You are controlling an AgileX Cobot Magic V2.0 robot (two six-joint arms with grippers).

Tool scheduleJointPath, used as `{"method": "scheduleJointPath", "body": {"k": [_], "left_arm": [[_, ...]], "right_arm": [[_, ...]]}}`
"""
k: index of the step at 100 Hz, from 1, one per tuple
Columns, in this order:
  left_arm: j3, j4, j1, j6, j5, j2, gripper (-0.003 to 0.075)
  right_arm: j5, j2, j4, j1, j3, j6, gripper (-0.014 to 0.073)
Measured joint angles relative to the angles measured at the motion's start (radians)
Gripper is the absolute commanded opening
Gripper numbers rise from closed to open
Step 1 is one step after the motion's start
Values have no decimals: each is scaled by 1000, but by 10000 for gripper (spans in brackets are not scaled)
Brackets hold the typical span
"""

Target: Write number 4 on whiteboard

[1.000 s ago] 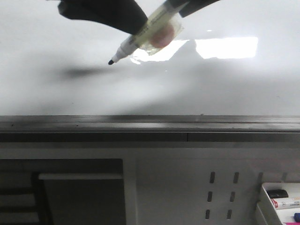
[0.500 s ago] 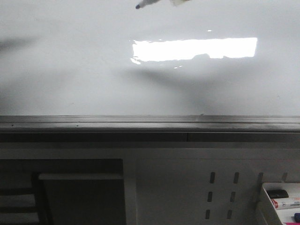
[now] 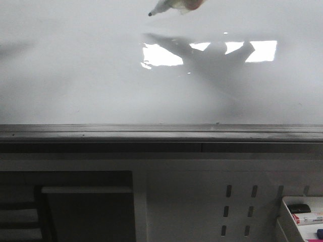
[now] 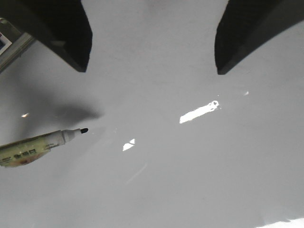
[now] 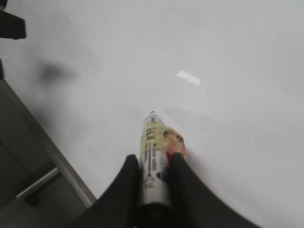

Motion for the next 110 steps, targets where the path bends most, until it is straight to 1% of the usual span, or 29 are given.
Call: {"method": "scheduleJointPath", "body": {"k": [13,34,59,66,76,83,88,95,102,110], "left_arm": [[0,0,0,0,-1,0,492],[0,-1,0,0,-1,0,492],[0,-8,0,2,-2,0,492],[0,-7,0,2,-2,0,492],[0,-7,0,2,-2,0,492],[0,-7,0,2,-2,0,492],[0,-7,0,2,-2,0,492],[0,-12,0,2,-2,0,492],[0,-19,0,4,-3,0,492],[0,-23,0,7,-5,0,492]], "right_arm": [[-6,32,0,0,0,-2,-46],[88,91,-6,1,-2,-2,-46],[124,98,-94,2,-2,53,-46],[124,98,-122,2,-2,95,-46],[114,70,-209,5,-2,185,-46],[105,36,-316,5,-2,280,-46],[105,10,-419,0,-2,380,-46],[124,-28,-531,-16,-2,492,-46],[141,-62,-597,-30,-2,545,-46],[143,-97,-615,-30,-2,548,-46]]}}
